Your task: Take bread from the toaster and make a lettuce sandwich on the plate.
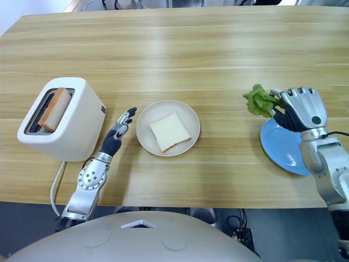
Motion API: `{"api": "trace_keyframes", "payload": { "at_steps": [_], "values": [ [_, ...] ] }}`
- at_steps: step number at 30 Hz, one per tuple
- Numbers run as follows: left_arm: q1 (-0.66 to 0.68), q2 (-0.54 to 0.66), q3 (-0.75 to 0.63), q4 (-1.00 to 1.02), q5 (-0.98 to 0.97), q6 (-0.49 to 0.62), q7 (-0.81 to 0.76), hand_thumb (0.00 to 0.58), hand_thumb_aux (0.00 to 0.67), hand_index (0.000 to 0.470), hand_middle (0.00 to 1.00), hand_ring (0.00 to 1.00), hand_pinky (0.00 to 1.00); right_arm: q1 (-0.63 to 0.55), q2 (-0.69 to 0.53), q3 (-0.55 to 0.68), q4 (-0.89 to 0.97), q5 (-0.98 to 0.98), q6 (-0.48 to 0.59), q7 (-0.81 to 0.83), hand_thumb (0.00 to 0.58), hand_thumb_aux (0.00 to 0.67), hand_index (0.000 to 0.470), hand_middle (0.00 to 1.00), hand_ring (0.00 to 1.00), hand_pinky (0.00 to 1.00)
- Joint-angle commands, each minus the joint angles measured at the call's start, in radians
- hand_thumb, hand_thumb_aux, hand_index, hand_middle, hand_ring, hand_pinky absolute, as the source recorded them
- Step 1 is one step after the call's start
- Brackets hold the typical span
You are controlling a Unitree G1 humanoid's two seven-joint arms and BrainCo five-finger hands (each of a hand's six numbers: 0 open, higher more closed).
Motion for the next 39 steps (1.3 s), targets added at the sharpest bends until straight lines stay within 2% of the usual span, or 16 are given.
{"api": "trace_keyframes", "payload": {
  "at_steps": [1, 9, 18, 39],
  "values": [
    [-0.007, -0.006, -0.001, 0.04, -0.005, -0.006, 0.002, 0.0, 0.0, 0.0, 0.0, 0.0, 0.0, -0.112, 0.086, 0.114, 0.01, -0.002, -0.031, 0.062, 0.58, 0.67, 0.46, 1.0, 1.0, 1.0],
    [-0.034, -0.012, -0.006, 0.077, -0.007, -0.019, 0.0, 0.0, 0.0, 0.0, 0.0, 0.0, 0.0, -0.321, 0.302, 0.35, 0.193, -0.05, -0.111, 0.077, 0.58, 0.67, 0.46, 1.0, 1.0, 1.0],
    [-0.042, -0.015, -0.009, 0.101, -0.001, -0.028, 0.007, 0.0, 0.0, 0.0, 0.0, 0.0, 0.0, -0.356, 0.409, 0.515, 0.32, -0.106, -0.158, 0.087, 0.58, 0.67, 0.46, 1.0, 1.0, 1.0],
    [-0.044, -0.021, -0.016, 0.141, 0.01, -0.044, 0.018, 0.0, 0.0, 0.0, 0.0, 0.0, 0.0, -0.416, 0.494, 0.632, 0.492, -0.154, -0.178, 0.043, 0.58, 0.67, 0.46, 1.0, 1.0, 1.0]
  ]
}}
